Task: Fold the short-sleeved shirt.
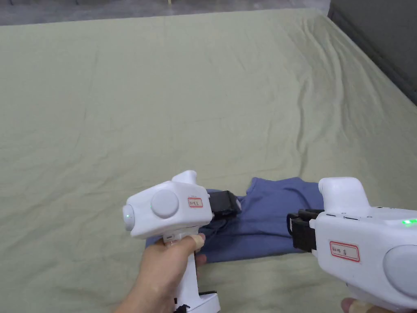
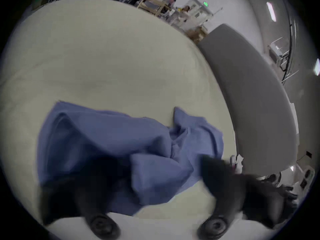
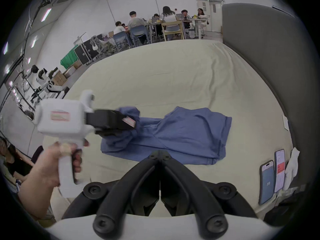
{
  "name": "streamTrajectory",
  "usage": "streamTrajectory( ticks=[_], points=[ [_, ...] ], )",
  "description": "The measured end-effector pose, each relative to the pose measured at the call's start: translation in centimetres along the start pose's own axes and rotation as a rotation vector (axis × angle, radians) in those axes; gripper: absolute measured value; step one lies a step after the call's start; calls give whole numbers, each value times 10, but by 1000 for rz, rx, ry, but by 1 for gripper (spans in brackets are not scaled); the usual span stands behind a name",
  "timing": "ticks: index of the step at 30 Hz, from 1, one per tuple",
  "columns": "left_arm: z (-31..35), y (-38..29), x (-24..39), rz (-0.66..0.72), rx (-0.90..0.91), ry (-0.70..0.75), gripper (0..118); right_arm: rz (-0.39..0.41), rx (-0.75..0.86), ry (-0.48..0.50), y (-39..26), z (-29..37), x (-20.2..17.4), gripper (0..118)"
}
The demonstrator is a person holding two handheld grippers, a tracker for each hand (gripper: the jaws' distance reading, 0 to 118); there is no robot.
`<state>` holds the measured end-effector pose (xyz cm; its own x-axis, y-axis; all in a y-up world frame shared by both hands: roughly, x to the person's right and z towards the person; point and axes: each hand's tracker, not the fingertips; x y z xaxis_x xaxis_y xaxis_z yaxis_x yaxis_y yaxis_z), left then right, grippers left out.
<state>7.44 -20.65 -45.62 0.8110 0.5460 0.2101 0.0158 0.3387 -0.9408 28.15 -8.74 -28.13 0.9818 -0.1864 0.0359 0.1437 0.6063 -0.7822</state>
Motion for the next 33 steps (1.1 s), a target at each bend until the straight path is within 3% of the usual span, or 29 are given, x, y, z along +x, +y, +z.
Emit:
streamTrajectory(
  ticks=[2, 7, 8, 9, 10, 11, 13, 17, 21, 23, 29, 33],
  points=[
    [3, -11, 7, 11, 6, -123, 118, -7, 0, -3, -1, 1, 4, 3],
    [62, 8, -3, 2, 143, -164, 118, -21, -5, 6, -4, -1, 9, 3],
    [80, 11, -10, -11, 189, -156, 110, -24, -5, 12, -4, -1, 10, 3],
    [96, 11, -13, -22, 235, -135, 82, -26, -3, 17, -5, -2, 10, 3],
    [111, 12, -17, -46, 296, -51, 16, -31, -6, 22, -5, -2, 10, 3],
    [119, 12, -17, -90, 320, 69, 0, -37, -9, 27, -6, -3, 10, 3],
    [110, 7, -20, -181, 320, 259, 0, -39, -10, 36, -7, -5, 9, 3],
    [75, -9, -9, -213, 142, 138, 0, -35, -17, 37, -10, -7, 8, 3],
    [12, -35, 19, -311, 12, 194, 0, -36, -28, 24, -11, -2, 11, 3],
    [-12, -47, 31, -294, -55, 122, 0, -38, -29, 18, -11, 3, 15, 3],
    [-45, -43, 57, -302, -21, 103, 0, -46, -27, -16, -11, 13, 24, 3],
    [-21, -39, 78, -327, 8, -2, 0, -50, -18, -29, -10, 16, 23, 3]
  ],
)
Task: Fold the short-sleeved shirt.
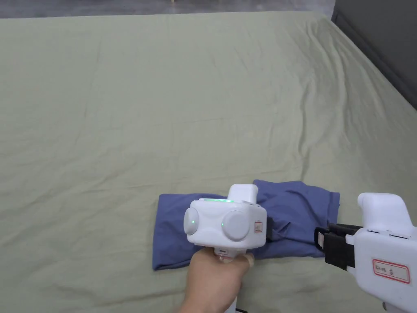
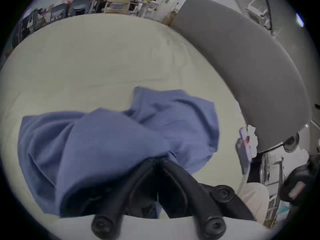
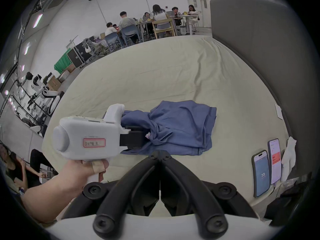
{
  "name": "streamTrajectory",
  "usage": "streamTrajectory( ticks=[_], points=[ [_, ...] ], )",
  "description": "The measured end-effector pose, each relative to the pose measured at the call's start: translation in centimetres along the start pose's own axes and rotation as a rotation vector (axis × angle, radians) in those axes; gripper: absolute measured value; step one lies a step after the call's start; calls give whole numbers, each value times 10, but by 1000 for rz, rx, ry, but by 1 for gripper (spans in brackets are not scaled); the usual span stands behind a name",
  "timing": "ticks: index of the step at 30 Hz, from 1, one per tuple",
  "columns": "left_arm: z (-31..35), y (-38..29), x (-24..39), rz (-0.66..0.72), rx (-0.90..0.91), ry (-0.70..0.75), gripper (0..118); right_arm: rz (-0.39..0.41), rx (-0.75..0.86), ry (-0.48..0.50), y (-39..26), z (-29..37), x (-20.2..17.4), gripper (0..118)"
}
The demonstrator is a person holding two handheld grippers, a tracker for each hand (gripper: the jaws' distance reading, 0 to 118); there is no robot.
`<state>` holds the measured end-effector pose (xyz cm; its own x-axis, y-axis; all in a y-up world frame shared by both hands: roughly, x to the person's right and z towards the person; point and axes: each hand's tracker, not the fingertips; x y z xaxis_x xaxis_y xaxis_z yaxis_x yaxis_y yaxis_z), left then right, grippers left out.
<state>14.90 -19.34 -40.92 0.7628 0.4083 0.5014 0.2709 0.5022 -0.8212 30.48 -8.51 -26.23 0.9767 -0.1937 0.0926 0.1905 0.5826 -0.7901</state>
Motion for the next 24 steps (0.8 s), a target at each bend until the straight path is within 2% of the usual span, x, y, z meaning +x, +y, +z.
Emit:
streamTrajectory(
  ticks=[3, 5, 8, 9, 10, 11, 13, 14, 15, 17, 19, 20, 22, 24],
  points=[
    [38, 3, 3, -61, 51, -111, 0, -2, 13, 8, 2, 3, -3, 3],
    [72, 2, -16, -42, 123, -165, 0, 2, 19, 25, 5, 4, -7, 3],
    [113, -1, -71, 96, 195, -170, 0, 15, 25, 43, 6, 1, -12, 3],
    [124, -4, -103, 181, 215, -168, 0, 19, 23, 53, 6, -2, -15, 3],
    [131, -8, -129, 242, 231, -152, 11, 18, 19, 64, 6, -4, -17, 3],
    [137, -14, -155, 284, 255, -135, 52, 15, 13, 77, 6, -6, -20, 3],
    [140, -20, -200, 345, 238, -124, 89, 13, -4, 97, 5, -12, -24, 3],
    [136, -24, -218, 379, 198, -135, 103, 14, -11, 102, 4, -14, -27, 3],
    [142, -31, -238, 409, 297, -174, 118, 17, -17, 110, 3, -16, -29, 3],
    [138, -14, -261, 461, 150, -223, 118, 23, -30, 124, 3, -19, -33, 3],
    [129, -9, -278, 466, 147, -213, 118, 30, -38, 132, 3, -22, -35, 3],
    [108, -43, -236, 461, 143, -215, 118, 35, -40, 135, 4, -22, -37, 3],
    [89, -47, -227, 468, 87, -288, 118, 44, -46, 138, 5, -23, -39, 3],
    [81, -48, -224, 457, 108, -368, 118, 51, -50, 144, 6, -22, -41, 3]
  ],
)
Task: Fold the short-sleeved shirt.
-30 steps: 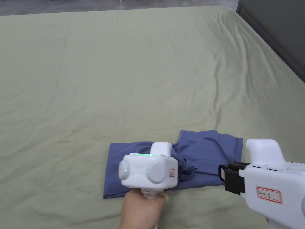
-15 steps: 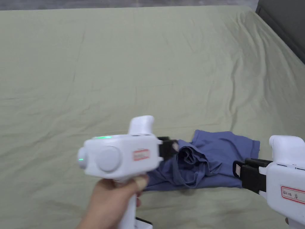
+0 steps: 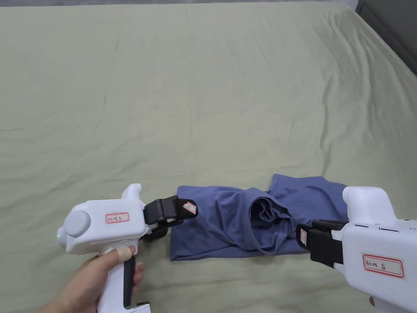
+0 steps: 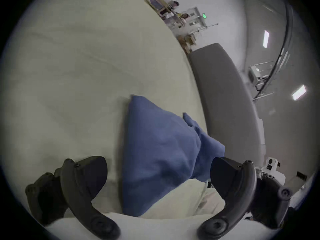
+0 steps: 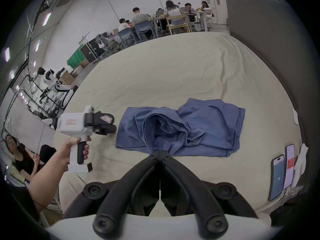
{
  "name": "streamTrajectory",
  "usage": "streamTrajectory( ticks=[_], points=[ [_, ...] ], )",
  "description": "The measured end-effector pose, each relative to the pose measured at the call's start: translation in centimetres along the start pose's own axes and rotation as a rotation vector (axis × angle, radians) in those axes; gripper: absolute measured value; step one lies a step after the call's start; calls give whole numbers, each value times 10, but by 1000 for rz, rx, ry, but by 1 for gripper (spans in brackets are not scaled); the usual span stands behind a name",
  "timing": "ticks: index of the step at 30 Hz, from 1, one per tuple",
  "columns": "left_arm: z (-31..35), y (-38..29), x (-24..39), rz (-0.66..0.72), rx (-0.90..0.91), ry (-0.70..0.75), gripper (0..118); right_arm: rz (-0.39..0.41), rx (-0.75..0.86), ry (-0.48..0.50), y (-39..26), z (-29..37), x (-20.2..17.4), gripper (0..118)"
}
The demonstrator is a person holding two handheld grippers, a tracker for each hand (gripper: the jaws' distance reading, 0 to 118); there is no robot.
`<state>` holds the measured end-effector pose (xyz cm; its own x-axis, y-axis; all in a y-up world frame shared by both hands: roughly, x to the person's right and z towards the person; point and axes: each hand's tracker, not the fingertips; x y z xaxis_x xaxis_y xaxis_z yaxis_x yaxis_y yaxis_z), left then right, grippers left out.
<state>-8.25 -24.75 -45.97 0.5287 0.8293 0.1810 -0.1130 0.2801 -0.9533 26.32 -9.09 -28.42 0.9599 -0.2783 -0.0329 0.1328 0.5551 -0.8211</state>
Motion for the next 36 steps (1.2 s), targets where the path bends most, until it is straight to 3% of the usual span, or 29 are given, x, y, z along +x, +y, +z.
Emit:
streamTrajectory(
  ticks=[3, 4, 5, 6, 8, 9, 12, 15, 17, 21, 28, 32, 36],
  points=[
    [-7, -4, 10, 10, 40, -16, 118, 7, -6, -2, 0, -2, 0, 3],
    [-2, 16, -20, 2, 83, 11, 102, 11, -8, -6, 1, -2, -1, 3],
    [0, 19, -23, 10, 108, 1, 49, 13, -9, -8, 1, -2, -2, 3],
    [2, 22, -22, -7, 129, 52, 9, 15, -10, -7, 1, -1, -2, 3],
    [-11, 8, -2, -46, 84, 141, 9, 17, -11, -5, 0, -2, -3, 3],
    [-12, 2, 0, 27, 52, 90, 9, 17, -11, -4, 0, -2, -3, 3],
    [11, 13, -14, 14, 82, 163, 9, 21, -10, -1, 1, -1, -7, 3],
    [41, 17, -16, 9, 101, 144, 9, 32, -6, 0, 2, 2, -13, 3],
    [67, 15, 1, -87, 139, 251, 9, 47, -6, -3, 3, 3, -19, 3],
    [118, 21, 12, -78, 179, 362, 9, 73, -1, 7, 5, 2, -30, 3],
    [193, 38, 1, -91, 247, 687, 9, 107, -3, 47, 6, -1, -49, 3],
    [173, 21, 36, -70, 229, 621, 9, 111, -11, 56, 6, -5, -53, 3],
    [129, 18, 74, -54, 217, 461, 9, 111, -19, 54, 6, -5, -53, 3]
  ],
)
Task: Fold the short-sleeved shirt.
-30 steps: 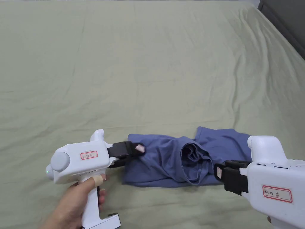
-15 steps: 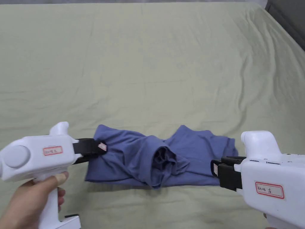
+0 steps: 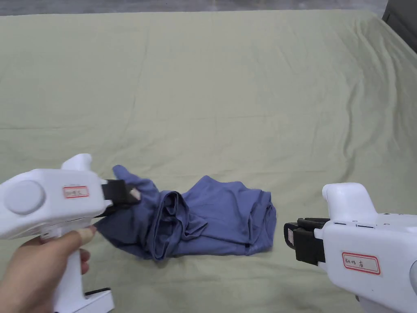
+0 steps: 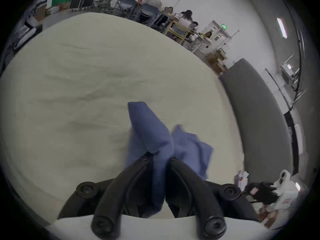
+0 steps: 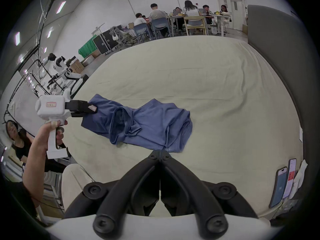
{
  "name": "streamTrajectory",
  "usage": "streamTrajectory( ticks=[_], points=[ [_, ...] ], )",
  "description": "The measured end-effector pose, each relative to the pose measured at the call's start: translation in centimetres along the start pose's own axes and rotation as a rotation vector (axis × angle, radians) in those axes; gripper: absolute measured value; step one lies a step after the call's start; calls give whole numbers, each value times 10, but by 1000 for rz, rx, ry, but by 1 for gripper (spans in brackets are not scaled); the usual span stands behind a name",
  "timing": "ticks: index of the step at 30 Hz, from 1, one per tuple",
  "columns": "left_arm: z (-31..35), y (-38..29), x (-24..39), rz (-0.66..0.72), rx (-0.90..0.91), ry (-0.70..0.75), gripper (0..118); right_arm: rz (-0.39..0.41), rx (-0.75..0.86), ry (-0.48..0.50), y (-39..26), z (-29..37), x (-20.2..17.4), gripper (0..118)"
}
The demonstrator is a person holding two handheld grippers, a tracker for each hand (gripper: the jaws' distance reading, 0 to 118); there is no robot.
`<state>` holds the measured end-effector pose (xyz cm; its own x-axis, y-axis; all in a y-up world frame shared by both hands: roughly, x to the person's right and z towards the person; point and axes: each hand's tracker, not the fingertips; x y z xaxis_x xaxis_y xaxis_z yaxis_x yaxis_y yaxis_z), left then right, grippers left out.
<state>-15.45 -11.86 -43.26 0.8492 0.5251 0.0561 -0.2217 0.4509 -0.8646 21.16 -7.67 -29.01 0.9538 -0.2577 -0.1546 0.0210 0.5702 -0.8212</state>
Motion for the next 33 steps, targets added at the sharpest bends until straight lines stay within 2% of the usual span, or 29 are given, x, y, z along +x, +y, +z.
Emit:
streamTrajectory(
  ticks=[5, 7, 13, 15, 16, 17, 18, 19, 20, 22, 25, 26, 27, 29, 30, 31, 33],
  points=[
    [-54, -13, 82, -67, -40, -111, 9, -14, 3, -15, 0, 4, 9, 3],
    [-82, -21, 108, -87, -82, -108, 9, -21, 3, -24, -1, 5, 14, 3],
    [-172, -56, 140, -223, -204, 58, 9, -46, -2, -51, -5, 7, 28, 3],
    [-189, -64, 136, -223, -204, 39, 10, -53, -4, -57, -6, 6, 33, 3],
    [-187, -65, 132, -228, -189, 12, 16, -55, -5, -58, -7, 6, 34, 3],
    [-179, -61, 131, -213, -163, -63, 30, -58, -6, -58, -7, 5, 35, 3],
    [-172, -56, 130, -165, -181, -161, 54, -61, -7, -56, -8, 5, 37, 3],
    [-165, -53, 128, -114, -193, -235, 89, -63, -6, -52, -9, 5, 38, 3],
    [-148, -46, 127, -82, -188, -267, 105, -66, -2, -48, -10, 5, 39, 3],
    [-120, -40, 125, -72, -118, -304, 109, -73, 8, -43, -11, 7, 43, 3],
    [-82, -32, 110, -131, 70, -187, 109, -100, 25, -45, -13, 10, 52, 3],
    [-77, -33, 110, -166, 116, -84, 107, -112, 30, -53, -14, 12, 56, 3],
    [-78, -34, 114, -218, 110, 18, 98, -121, 32, -62, -14, 13, 58, 3],
    [-93, -43, 128, -395, 42, 175, 9, -136, 32, -76, -15, 14, 64, 3],
    [-105, -50, 134, -461, 14, 205, 1, -141, 31, -80, -16, 15, 66, 3],
    [-113, -58, 138, -487, -9, 206, 1, -144, 30, -85, -17, 15, 67, 3],
    [-140, -76, 151, -498, -87, 99, 1, -153, 30, -100, -19, 18, 70, 3]
  ],
)
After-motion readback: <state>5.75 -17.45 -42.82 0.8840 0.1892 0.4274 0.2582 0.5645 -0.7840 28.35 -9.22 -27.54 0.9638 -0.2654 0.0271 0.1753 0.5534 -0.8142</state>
